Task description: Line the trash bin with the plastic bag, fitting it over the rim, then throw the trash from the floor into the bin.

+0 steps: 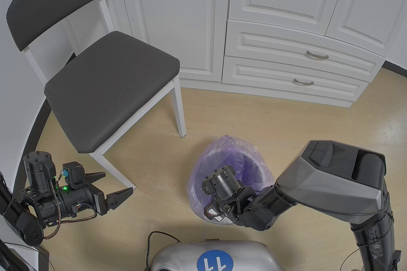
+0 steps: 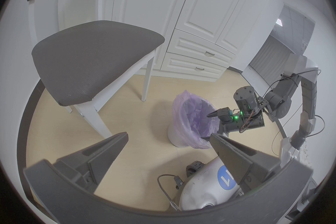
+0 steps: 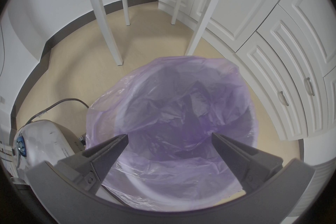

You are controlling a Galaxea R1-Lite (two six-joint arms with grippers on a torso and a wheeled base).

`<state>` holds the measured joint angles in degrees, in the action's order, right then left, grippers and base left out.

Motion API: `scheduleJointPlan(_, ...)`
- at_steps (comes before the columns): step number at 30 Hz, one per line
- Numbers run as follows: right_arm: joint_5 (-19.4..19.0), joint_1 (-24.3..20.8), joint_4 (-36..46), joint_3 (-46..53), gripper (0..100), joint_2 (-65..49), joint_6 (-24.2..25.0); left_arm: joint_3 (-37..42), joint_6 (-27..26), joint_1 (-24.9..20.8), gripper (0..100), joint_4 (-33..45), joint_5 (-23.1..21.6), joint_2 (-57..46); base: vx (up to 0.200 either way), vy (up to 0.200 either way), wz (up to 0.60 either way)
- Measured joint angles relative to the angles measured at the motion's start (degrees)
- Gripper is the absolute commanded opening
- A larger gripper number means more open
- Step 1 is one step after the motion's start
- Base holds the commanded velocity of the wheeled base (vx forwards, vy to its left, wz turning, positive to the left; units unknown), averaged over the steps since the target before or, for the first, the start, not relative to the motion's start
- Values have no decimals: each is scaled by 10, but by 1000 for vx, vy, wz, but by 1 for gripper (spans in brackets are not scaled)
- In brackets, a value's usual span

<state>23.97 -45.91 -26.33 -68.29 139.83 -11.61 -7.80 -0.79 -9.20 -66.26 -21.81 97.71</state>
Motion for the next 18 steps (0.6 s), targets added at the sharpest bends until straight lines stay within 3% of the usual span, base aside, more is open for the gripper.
scheduleJointPlan(18,-2,-29,52,-71,100,35,0,8,-1,-3,100,0,-1,0,0,0,0)
